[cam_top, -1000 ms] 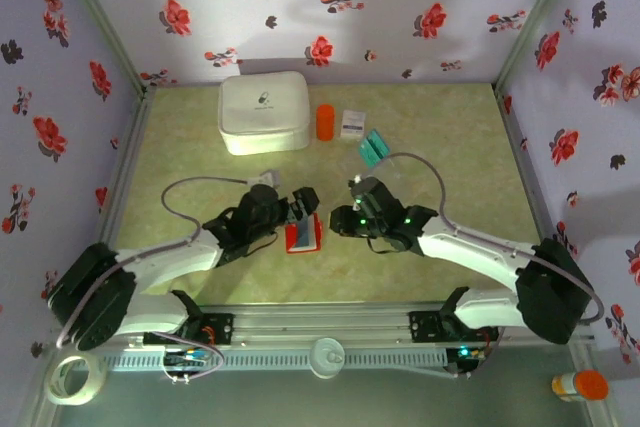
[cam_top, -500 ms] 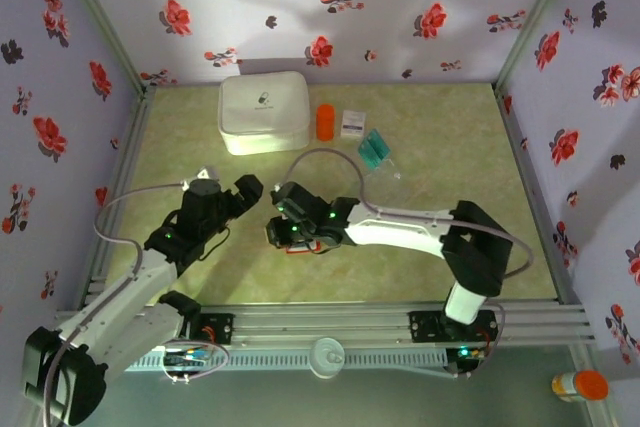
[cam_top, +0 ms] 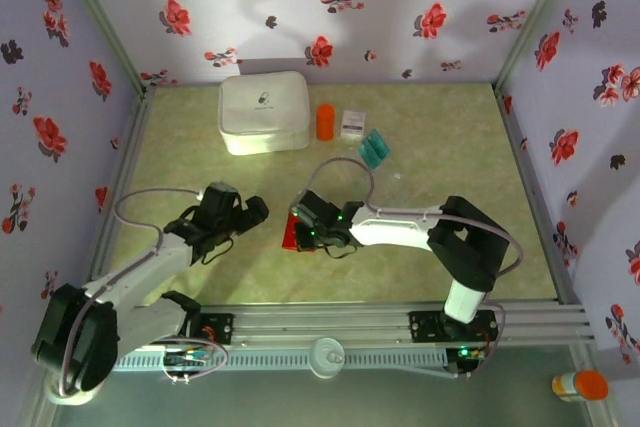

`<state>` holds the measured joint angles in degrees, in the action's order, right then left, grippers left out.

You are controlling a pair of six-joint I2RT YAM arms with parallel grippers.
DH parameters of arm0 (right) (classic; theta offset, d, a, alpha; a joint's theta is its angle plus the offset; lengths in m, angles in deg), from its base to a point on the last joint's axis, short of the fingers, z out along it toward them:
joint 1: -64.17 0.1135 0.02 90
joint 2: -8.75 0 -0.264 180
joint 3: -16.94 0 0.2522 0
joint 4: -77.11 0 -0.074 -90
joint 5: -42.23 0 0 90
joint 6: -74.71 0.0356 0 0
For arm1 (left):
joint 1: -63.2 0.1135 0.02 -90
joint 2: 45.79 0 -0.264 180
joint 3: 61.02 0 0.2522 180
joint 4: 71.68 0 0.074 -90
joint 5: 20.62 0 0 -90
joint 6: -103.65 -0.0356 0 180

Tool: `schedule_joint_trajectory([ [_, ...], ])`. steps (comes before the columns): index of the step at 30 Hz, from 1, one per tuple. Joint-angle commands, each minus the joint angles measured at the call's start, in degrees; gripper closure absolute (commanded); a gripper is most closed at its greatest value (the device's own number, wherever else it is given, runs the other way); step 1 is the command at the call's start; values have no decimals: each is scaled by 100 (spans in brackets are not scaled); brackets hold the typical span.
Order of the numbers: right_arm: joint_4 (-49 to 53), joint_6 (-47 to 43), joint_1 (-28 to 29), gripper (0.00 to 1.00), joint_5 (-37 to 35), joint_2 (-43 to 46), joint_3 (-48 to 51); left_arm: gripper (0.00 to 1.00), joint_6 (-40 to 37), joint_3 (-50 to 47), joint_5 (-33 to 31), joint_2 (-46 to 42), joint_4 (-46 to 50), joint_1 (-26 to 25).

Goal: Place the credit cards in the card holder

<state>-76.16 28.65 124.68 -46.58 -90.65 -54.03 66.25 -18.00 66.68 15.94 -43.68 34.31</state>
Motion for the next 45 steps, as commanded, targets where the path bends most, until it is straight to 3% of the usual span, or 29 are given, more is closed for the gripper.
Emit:
schedule_joint_trajectory([
  [1,-423,290,-53,89,-169,257,384,0,-565,365,198,279,180,-94],
  [17,-933,492,-90,89,-14,348,869,0,-1626,1352,-215,1915,521,-1157],
  [31,-966,497,-92,89,40,422,883,0,-1721,1298,-521,2385,470,-1347],
  [37,-609,350,-235,87,13,975,804,0,-1714,1297,-693,2584,496,-1570],
  [45,362,68,-870,83,-154,1617,756,0,-1512,1478,-1198,2916,834,-1935],
])
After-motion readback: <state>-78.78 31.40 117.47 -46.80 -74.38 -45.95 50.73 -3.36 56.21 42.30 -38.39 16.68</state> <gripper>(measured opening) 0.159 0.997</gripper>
